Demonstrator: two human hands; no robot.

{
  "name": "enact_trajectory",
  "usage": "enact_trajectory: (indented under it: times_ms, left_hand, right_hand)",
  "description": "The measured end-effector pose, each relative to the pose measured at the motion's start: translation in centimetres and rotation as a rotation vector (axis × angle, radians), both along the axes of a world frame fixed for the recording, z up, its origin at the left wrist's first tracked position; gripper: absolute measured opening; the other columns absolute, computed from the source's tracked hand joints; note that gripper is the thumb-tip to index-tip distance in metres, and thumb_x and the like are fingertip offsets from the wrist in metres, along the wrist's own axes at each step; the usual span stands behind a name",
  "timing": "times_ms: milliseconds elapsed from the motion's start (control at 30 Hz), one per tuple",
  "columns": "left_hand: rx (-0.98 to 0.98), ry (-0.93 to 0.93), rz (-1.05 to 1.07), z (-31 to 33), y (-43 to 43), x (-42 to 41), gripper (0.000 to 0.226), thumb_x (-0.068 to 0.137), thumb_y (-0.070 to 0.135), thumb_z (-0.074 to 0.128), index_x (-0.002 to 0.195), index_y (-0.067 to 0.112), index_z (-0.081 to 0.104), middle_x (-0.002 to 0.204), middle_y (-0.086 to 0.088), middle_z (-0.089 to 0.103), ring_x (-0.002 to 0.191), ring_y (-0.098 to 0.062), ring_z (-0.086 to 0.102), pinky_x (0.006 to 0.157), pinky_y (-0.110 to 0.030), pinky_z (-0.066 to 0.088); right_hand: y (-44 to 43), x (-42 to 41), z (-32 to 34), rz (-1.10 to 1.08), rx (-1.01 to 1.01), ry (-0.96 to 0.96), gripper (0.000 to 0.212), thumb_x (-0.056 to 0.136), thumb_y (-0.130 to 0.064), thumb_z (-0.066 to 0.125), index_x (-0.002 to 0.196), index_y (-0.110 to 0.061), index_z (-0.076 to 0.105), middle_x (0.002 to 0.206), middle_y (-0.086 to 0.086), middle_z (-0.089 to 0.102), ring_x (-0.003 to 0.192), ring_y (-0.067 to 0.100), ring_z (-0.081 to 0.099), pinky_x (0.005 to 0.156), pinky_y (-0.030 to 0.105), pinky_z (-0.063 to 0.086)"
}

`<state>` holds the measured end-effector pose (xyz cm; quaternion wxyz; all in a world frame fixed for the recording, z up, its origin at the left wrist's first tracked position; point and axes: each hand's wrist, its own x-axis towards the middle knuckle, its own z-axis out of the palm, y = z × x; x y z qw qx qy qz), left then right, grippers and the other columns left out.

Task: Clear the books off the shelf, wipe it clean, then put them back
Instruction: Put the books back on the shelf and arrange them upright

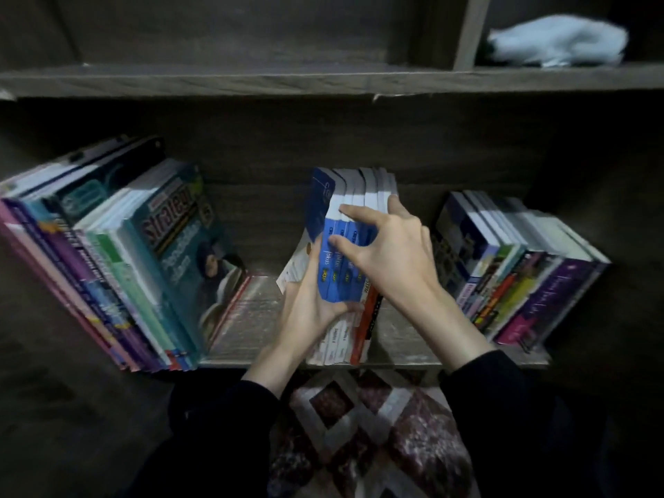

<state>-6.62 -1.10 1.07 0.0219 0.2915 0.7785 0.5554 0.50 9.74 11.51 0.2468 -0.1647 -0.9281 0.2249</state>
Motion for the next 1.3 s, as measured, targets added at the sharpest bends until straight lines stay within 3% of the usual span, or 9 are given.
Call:
enact_trajectory:
  times_ms: [133, 267, 400, 533, 700, 800, 933, 1133, 1300]
  left_hand:
    - [0.050, -0.018, 0.015, -0.3, 5.0, 2.4, 0.105, 0.065, 0.038, 0.085, 0.148, 0.036, 0.021, 0.113, 0.019, 0.057, 0.106, -0.014, 0.061, 0.091, -0.031, 0.049]
    - [0.041, 0.020, -0.100, -0.9, 9.3, 3.2, 0.106, 0.066, 0.042, 0.084, 0.146, 0.048, 0.015, 0.109, 0.006, 0.069, 0.100, -0.014, 0.066, 0.086, -0.039, 0.055]
    - [0.004, 0.090, -0.096, -1.0, 10.1, 3.5, 0.106, 0.070, 0.041, 0.080, 0.147, 0.049, 0.008, 0.111, -0.002, 0.069, 0.099, -0.016, 0.067, 0.085, -0.040, 0.055]
    - [-0.113, 0.219, -0.088, -2.1, 8.9, 4.1, 0.106, 0.075, 0.047, 0.074, 0.141, 0.055, -0.009, 0.115, -0.005, 0.068, 0.094, -0.017, 0.067, 0.081, -0.035, 0.055]
    - [-0.288, 0.151, -0.111, -5.5, 8.3, 4.3, 0.127, 0.066, 0.044, 0.083, 0.135, 0.059, -0.023, 0.158, 0.006, 0.020, 0.135, -0.022, 0.040, 0.098, -0.047, 0.045]
    - [-0.423, 0.179, -0.087, -6.1, 9.0, 4.8, 0.134, 0.068, 0.045, 0.080, 0.125, 0.052, -0.041, 0.161, -0.003, 0.000, 0.145, -0.024, 0.018, 0.107, -0.050, 0.036]
    - [-0.502, 0.260, -0.081, -5.8, 9.5, 4.8, 0.129, 0.071, 0.046, 0.076, 0.123, 0.036, -0.042, 0.160, 0.000, -0.011, 0.147, -0.022, 0.008, 0.114, -0.037, 0.026]
    - [-0.461, 0.256, -0.059, -6.5, 9.8, 4.4, 0.135, 0.063, 0.049, 0.079, 0.124, 0.046, -0.040, 0.160, -0.003, 0.005, 0.146, -0.021, 0.013, 0.113, -0.040, 0.028]
    - [-0.481, 0.254, -0.045, -6.4, 9.8, 4.4, 0.133, 0.064, 0.053, 0.077, 0.122, 0.046, -0.043, 0.160, -0.004, 0.004, 0.145, -0.023, 0.015, 0.111, -0.044, 0.032]
  right_hand:
    - [3.1, 2.4, 0.2, -0.031, 0.136, -0.017, 0.049, 0.088, -0.051, 0.059, 0.135, -0.047, 0.046, 0.154, 0.013, 0.028, 0.106, 0.033, 0.062, 0.103, 0.040, 0.038]
    - [6.8, 5.0, -0.3, -0.139, 0.166, 0.018, 0.051, 0.087, -0.050, 0.060, 0.136, -0.045, 0.046, 0.153, 0.015, 0.030, 0.102, 0.029, 0.064, 0.097, 0.038, 0.044]
    - [7.9, 5.5, -1.0, -0.186, 0.175, 0.047, 0.053, 0.086, -0.059, 0.056, 0.136, -0.045, 0.045, 0.153, 0.015, 0.030, 0.113, 0.031, 0.059, 0.098, 0.040, 0.043]
    - [7.8, 5.0, -1.8, -0.286, 0.212, 0.093, 0.060, 0.083, -0.070, 0.047, 0.135, -0.040, 0.047, 0.149, 0.008, 0.036, 0.131, 0.027, 0.036, 0.094, 0.041, 0.040]
    - [8.8, 4.6, -3.4, -0.404, 0.310, 0.265, 0.075, 0.082, -0.075, 0.043, 0.143, -0.030, 0.038, 0.152, 0.016, 0.026, 0.138, 0.034, 0.020, 0.105, 0.047, 0.023]
    - [9.2, 3.9, -6.2, -0.323, 0.451, 0.418, 0.079, 0.084, -0.071, 0.046, 0.146, -0.026, 0.025, 0.153, 0.019, 0.011, 0.142, 0.036, 0.009, 0.114, 0.051, 0.008]
    - [10.1, 2.6, -8.4, -0.311, 0.540, 0.560, 0.084, 0.083, -0.067, 0.054, 0.144, -0.024, 0.016, 0.148, 0.017, 0.011, 0.139, 0.039, 0.010, 0.117, 0.054, 0.007]
    - [10.9, 0.4, -8.2, -0.366, 0.560, 0.601, 0.076, 0.086, -0.069, 0.045, 0.140, -0.019, 0.025, 0.147, 0.017, 0.015, 0.138, 0.038, 0.016, 0.117, 0.051, 0.006]
    - [11.3, 0.1, -8.3, -0.346, 0.553, 0.624, 0.072, 0.087, -0.068, 0.040, 0.139, -0.020, 0.027, 0.146, 0.015, 0.017, 0.137, 0.037, 0.017, 0.116, 0.051, 0.007]
